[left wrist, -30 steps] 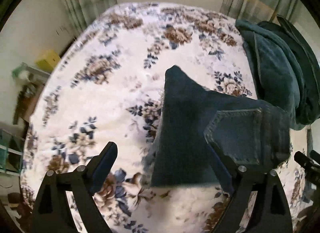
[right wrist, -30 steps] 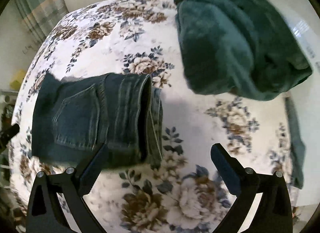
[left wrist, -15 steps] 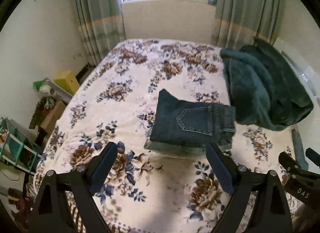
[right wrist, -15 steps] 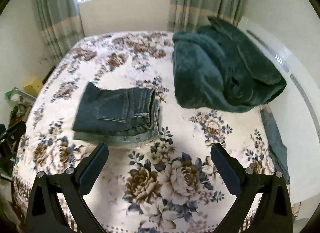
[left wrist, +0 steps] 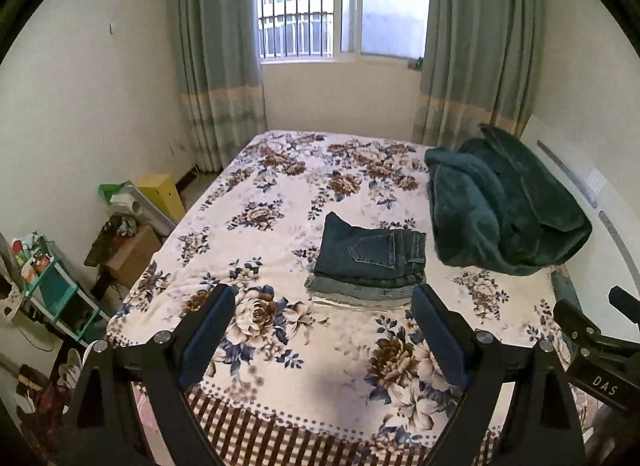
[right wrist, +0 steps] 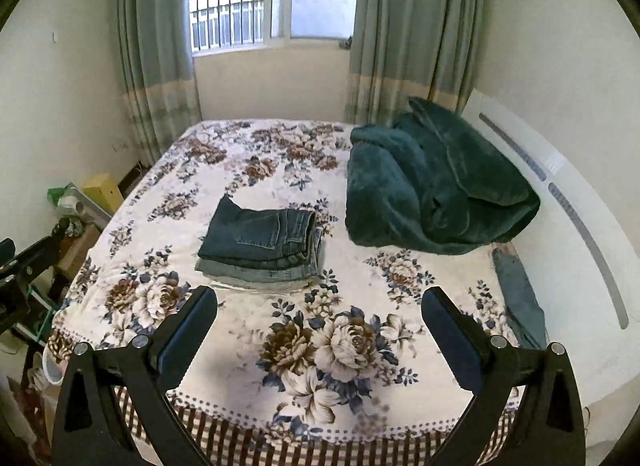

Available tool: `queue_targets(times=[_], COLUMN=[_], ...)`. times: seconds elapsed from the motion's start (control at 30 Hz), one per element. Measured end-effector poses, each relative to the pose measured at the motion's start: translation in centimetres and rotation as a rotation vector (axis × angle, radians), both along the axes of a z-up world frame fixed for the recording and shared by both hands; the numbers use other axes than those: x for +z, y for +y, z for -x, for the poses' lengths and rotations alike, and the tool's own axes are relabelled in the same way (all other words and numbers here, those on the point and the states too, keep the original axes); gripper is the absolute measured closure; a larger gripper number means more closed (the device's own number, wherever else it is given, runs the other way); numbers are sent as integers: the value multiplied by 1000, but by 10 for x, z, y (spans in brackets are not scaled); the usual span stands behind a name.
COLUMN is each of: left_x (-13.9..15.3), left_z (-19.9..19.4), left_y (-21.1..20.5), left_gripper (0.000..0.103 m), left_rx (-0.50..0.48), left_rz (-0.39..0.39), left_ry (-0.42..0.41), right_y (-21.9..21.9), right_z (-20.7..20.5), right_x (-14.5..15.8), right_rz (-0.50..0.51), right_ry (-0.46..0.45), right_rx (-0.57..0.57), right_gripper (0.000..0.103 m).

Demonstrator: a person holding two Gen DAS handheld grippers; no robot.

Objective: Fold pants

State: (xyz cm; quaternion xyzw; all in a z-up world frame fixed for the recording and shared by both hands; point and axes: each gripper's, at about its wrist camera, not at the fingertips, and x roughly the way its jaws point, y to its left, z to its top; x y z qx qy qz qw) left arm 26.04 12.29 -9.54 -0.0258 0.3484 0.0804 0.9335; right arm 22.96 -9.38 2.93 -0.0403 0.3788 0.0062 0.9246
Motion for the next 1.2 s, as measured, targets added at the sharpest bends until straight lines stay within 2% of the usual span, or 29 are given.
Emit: queue_targets(times=[0.23,0.47,0.73,0.77,0.83,1.2], left_x=[27,35,34,33,31,34], left_z=[43,68,89,88,90,99], left_y=[-3,1,3,3,3,4], left_gripper=[13,13,13,12,1,1], left_rx=[-34,-57,-73,-75,-70,-40], left_rz=[-27,-10,-1,0,-2,-17], left_ry=[-69,-88,-89,-83,-78,-95], right_y=[3,8,13,13,14,16], right_z=[73,108,125,125,128,126], right_x=[51,72,80,81,84,90], right_rz=[-19,-37,-46,-47,-49,-60], right_ry=[-54,-77,-79,-77,-74,-73], right_rx=[-1,-11,-13,-11,-7,12], right_gripper=[0,0,0,0,0,0])
